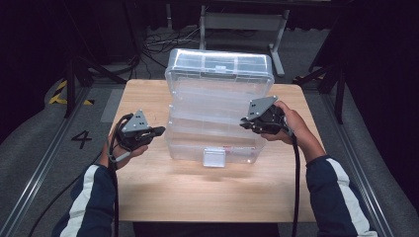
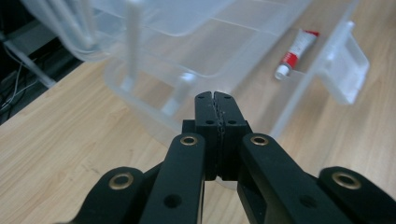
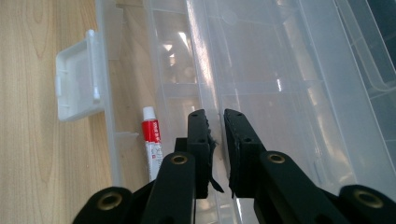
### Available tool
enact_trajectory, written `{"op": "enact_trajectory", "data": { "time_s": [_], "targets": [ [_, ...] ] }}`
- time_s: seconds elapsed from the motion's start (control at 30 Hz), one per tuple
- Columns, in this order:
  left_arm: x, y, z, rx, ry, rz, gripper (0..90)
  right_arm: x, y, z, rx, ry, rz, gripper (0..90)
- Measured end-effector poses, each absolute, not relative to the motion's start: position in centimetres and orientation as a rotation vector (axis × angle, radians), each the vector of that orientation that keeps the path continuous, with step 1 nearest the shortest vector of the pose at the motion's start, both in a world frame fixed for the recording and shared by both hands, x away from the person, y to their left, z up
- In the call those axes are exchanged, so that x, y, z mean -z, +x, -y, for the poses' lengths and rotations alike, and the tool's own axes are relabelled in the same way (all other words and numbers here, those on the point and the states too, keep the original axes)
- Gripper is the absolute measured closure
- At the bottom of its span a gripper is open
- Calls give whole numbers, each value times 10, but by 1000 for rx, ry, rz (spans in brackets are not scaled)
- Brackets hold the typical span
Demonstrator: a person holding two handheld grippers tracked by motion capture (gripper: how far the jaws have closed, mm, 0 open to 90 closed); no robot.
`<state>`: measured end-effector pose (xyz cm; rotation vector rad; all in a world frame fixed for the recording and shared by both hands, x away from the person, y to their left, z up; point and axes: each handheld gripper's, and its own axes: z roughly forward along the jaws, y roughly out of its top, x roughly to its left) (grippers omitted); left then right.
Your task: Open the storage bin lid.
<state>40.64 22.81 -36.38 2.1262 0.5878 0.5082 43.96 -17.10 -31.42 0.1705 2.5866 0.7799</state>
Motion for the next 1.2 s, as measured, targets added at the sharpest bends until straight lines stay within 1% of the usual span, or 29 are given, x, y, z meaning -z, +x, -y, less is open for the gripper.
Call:
{"op": "enact_trajectory", "data": {
  "time_s": [0.23,0.4,0.7,0.97,1.2],
  "targets": [
    [361,422,-239,-534,2086,-657,899,314,439,171,-779,171,-2583,816],
    [354,433,-239,-511,2036,-671,900,315,439,171,-786,171,-2582,815],
    [330,455,-226,-548,2002,-667,900,316,438,172,-792,169,-2574,814],
    [321,472,-214,-553,1964,-677,900,319,436,173,-801,166,-2577,814],
    [313,482,-213,-559,1935,-696,900,320,434,173,-801,159,-2577,813]
  ]
}}
